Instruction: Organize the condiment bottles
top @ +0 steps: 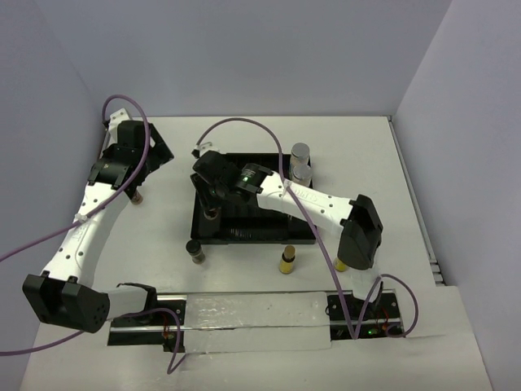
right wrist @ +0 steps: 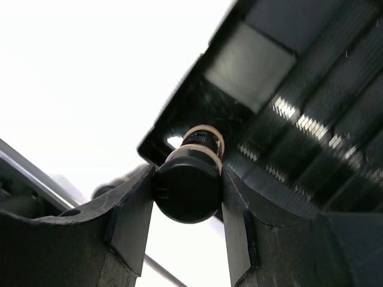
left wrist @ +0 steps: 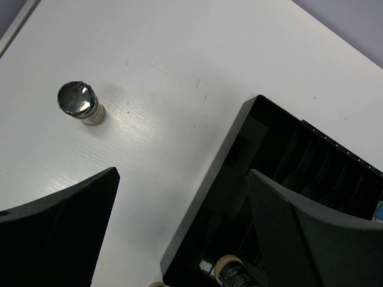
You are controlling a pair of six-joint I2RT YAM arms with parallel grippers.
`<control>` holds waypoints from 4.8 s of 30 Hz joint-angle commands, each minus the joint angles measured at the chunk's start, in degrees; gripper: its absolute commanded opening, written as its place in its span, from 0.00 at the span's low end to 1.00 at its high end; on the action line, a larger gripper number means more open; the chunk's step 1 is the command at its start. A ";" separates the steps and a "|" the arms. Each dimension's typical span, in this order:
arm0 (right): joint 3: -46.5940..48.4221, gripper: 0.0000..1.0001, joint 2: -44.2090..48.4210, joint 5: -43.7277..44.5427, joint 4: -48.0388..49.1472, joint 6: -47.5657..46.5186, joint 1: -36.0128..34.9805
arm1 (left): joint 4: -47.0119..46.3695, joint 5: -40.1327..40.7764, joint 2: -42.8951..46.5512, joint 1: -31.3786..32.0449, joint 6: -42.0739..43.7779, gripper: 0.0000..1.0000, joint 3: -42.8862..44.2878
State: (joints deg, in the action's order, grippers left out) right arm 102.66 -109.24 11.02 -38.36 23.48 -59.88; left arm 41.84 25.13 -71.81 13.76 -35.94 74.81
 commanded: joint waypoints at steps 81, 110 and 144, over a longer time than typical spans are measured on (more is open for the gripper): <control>10.34 1.00 10.16 -0.88 2.71 -4.85 7.06 | -4.39 -11.29 -19.65 -22.90 0.00 0.98 0.08; 7.95 1.00 11.41 0.46 1.84 -4.64 6.98 | -5.62 -8.99 -24.55 -23.59 -1.33 0.14 -0.88; -24.69 1.00 45.99 20.21 -4.30 0.72 21.34 | 3.13 -10.00 -39.05 10.54 8.69 0.10 30.75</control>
State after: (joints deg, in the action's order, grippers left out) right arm 79.96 -64.07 29.04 -40.97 23.18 -39.51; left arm 46.33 15.82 -111.83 23.10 -27.77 106.35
